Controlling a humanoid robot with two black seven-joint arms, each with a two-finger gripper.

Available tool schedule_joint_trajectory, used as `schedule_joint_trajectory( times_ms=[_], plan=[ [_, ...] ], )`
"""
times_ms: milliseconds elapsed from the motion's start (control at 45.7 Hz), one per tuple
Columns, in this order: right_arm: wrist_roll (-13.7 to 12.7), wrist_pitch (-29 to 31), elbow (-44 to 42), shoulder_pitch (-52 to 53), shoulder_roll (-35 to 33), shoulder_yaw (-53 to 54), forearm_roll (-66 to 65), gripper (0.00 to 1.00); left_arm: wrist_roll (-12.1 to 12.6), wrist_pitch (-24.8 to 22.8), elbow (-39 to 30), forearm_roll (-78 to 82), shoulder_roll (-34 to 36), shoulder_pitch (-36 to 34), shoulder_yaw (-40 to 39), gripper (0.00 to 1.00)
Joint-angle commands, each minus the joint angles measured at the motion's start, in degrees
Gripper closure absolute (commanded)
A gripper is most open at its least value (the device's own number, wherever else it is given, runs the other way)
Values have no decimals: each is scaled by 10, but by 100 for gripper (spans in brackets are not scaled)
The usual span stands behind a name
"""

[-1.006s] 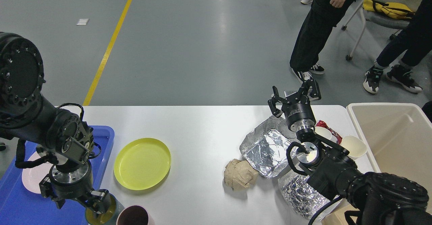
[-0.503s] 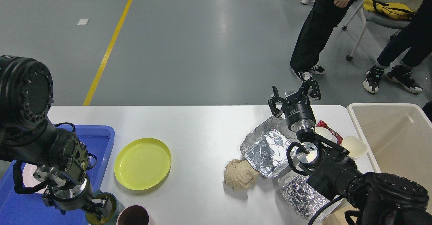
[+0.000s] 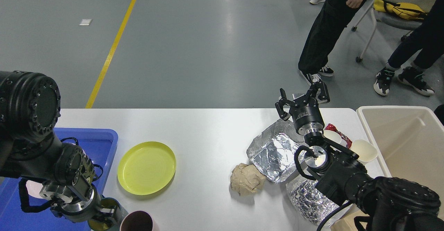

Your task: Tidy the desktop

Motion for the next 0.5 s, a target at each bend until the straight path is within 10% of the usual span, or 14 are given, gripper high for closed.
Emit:
schedule_joint_trajectory(
  times_ms=[0, 481],
  plan=[
    [0, 0, 0, 0, 1, 0, 0, 0, 10, 16, 1, 0, -1, 3, 1, 11],
    [0, 0, 0, 0, 0, 0, 0, 0, 32, 44, 3, 0, -2, 27, -2, 21]
  ],
)
